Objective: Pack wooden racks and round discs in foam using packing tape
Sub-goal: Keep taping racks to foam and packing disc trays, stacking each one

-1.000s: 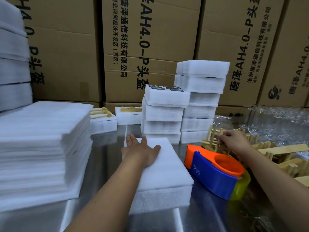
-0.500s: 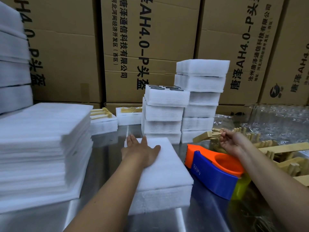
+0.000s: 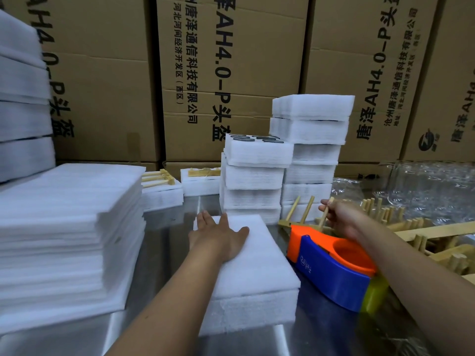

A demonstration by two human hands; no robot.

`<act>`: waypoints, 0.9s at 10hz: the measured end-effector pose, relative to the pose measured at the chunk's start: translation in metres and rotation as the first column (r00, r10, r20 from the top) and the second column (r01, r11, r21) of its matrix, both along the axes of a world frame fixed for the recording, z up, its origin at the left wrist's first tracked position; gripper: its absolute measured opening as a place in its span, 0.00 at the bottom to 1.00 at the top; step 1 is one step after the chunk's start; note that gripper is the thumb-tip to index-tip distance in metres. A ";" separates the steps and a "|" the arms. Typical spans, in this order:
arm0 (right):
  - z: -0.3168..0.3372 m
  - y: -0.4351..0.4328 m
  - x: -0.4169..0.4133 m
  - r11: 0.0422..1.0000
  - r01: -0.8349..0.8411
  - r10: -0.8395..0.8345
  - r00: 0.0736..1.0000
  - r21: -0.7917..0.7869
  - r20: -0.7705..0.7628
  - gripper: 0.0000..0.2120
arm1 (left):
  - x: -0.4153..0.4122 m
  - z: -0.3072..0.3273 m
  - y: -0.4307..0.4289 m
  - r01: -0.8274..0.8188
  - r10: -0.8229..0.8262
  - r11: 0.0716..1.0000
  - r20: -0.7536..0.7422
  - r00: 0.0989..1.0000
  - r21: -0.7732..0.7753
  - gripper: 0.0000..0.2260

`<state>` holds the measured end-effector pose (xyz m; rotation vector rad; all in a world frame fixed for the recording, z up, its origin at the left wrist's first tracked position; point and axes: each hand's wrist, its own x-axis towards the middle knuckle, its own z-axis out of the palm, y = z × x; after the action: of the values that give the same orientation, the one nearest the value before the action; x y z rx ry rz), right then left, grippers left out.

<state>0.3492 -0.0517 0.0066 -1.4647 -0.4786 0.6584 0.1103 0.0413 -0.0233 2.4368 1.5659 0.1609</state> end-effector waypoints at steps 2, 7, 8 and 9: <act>0.002 0.002 -0.001 1.000 -0.014 0.014 0.989 0.004 0.148 0.15 | 0.001 -0.001 0.001 -0.003 0.003 1.000 -0.003 1.000 0.002 0.34; 0.034 -0.056 -0.090 0.907 -0.358 0.185 0.811 0.221 0.555 0.13 | 0.000 0.003 -0.003 0.001 -0.001 1.000 -0.016 1.000 -0.012 0.34; 0.022 -0.062 -0.116 0.925 -0.377 0.223 0.625 0.039 0.748 0.11 | -0.001 0.003 -0.003 0.002 -0.002 1.000 -0.011 1.000 -0.010 0.34; 0.011 -0.062 -0.131 0.944 -0.326 0.192 0.445 -0.041 0.875 0.08 | 0.000 0.002 -0.003 0.001 -0.001 1.000 -0.019 1.000 -0.002 0.34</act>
<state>0.2180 -0.1138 0.0180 -1.5286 -1.5662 0.0203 0.1099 0.0386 -0.0209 2.4439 1.5718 0.1365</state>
